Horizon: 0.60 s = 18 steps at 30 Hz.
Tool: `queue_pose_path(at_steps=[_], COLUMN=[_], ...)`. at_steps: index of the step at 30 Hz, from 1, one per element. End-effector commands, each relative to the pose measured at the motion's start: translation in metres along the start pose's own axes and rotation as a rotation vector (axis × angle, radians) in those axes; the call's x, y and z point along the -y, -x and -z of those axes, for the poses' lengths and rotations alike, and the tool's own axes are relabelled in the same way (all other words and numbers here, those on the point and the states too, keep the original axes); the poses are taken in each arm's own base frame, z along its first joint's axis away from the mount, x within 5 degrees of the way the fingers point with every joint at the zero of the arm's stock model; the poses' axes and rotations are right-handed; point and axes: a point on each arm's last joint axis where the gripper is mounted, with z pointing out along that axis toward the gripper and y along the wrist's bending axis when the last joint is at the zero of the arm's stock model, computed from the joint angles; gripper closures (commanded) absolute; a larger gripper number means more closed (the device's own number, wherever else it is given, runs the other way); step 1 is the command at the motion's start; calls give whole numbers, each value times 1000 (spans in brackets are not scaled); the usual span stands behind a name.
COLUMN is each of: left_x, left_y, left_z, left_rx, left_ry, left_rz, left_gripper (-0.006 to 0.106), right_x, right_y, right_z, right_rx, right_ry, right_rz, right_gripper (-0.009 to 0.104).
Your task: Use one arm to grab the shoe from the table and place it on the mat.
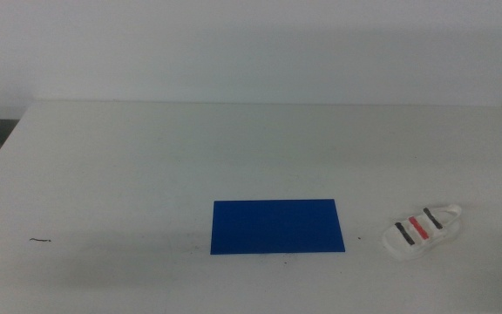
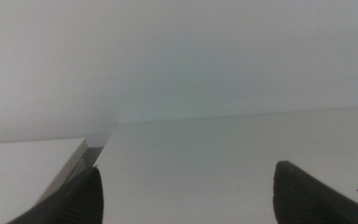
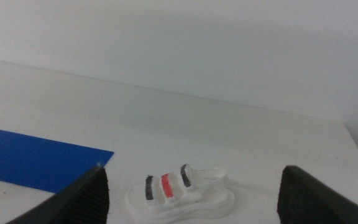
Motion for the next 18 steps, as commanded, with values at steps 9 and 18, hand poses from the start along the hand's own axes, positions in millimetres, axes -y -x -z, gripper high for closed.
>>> queue_pose_path(at_steps=[9,18], left_x=[0,0], left_y=[1,1], left_z=[0,0], left_rx=[6,6], left_ry=[-1,-1], left_rz=[7,7], left_gripper=[7,7], right_x=[1,7], right_y=[46,132], right_z=[12,-37], right_rx=[-170,-477], right_ry=[41,76], right_rz=[-114,-129], right_gripper=[7,7])
